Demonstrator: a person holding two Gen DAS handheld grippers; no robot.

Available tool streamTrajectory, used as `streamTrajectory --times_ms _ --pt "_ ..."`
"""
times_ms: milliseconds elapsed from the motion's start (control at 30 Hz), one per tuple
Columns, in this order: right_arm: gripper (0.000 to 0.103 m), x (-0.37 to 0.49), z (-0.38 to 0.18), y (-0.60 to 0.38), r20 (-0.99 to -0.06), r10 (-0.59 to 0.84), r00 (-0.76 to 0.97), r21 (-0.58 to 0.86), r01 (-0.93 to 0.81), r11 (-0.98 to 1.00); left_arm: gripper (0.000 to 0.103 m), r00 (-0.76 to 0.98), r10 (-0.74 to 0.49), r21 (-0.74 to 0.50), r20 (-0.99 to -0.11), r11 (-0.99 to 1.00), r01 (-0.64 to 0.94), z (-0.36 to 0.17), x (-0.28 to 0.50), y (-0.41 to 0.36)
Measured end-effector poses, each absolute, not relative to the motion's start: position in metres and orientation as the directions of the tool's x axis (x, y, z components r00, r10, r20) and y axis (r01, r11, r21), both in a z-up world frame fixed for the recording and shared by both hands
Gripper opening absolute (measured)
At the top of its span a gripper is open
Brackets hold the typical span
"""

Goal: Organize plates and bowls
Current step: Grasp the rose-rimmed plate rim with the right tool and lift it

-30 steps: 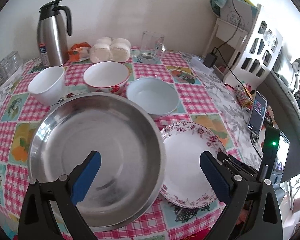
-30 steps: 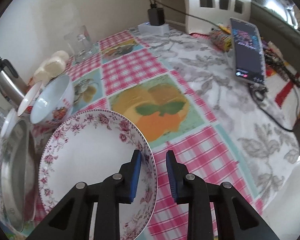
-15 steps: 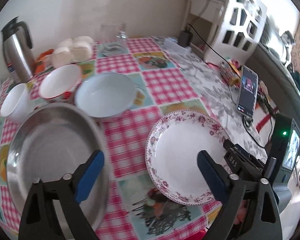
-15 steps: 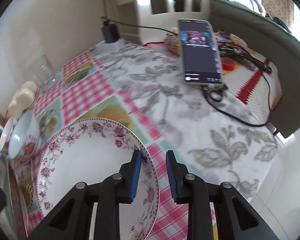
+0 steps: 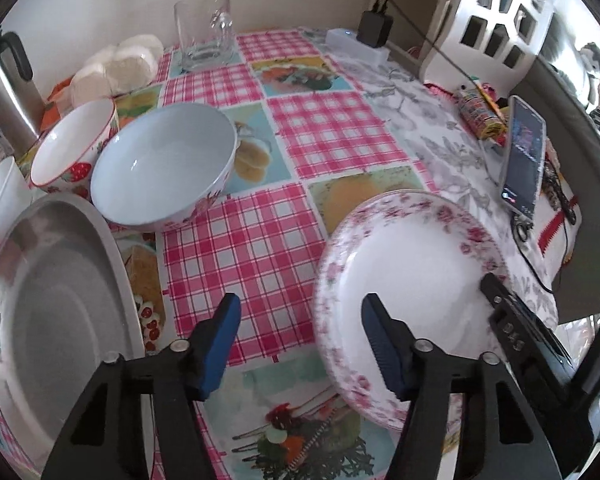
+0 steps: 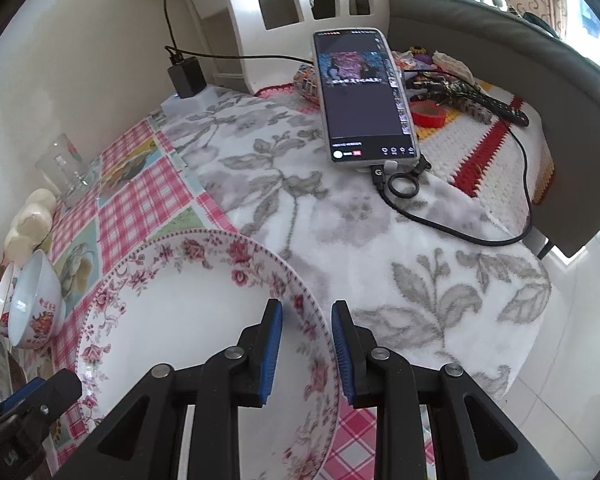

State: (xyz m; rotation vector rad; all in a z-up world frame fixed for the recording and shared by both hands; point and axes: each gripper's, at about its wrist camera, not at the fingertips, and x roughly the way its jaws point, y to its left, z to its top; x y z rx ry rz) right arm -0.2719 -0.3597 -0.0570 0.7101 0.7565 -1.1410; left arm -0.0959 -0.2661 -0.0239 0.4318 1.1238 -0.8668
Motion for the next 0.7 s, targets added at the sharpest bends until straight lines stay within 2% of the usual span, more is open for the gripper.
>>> streamTrajectory --times_ms 200,267,333,467,700 --pt "0.03 -0.277 -0.058 -0.363 -0.819 -0.508 0.265 0.153 0.956 0.251 0.052 0.171 -0.375 -0.104 -0.911 0.611 0.785 -0.031 -0.094 -0.272" --pt "0.031 -0.278 -0.059 -0.364 -0.818 -0.503 0.278 0.171 0.953 0.249 0.041 0.117 -0.387 -0.155 -0.915 0.603 0.783 -0.035 -0.093 -0.274" --pt "0.031 -0.281 -0.06 -0.365 -0.817 -0.495 0.295 0.195 0.95 0.244 0.04 0.109 -0.38 -0.154 -0.919 0.599 0.786 -0.039 -0.095 -0.275" --pt "0.031 -0.283 -0.062 -0.364 -0.817 -0.482 0.317 0.225 0.945 0.239 0.025 0.085 -0.379 -0.168 -0.922 0.587 0.792 -0.044 -0.098 -0.276" --pt "0.027 -0.284 -0.063 -0.36 -0.816 -0.464 0.345 0.257 0.935 0.244 0.025 0.049 -0.406 -0.227 -0.912 0.601 0.766 -0.051 -0.087 -0.272"
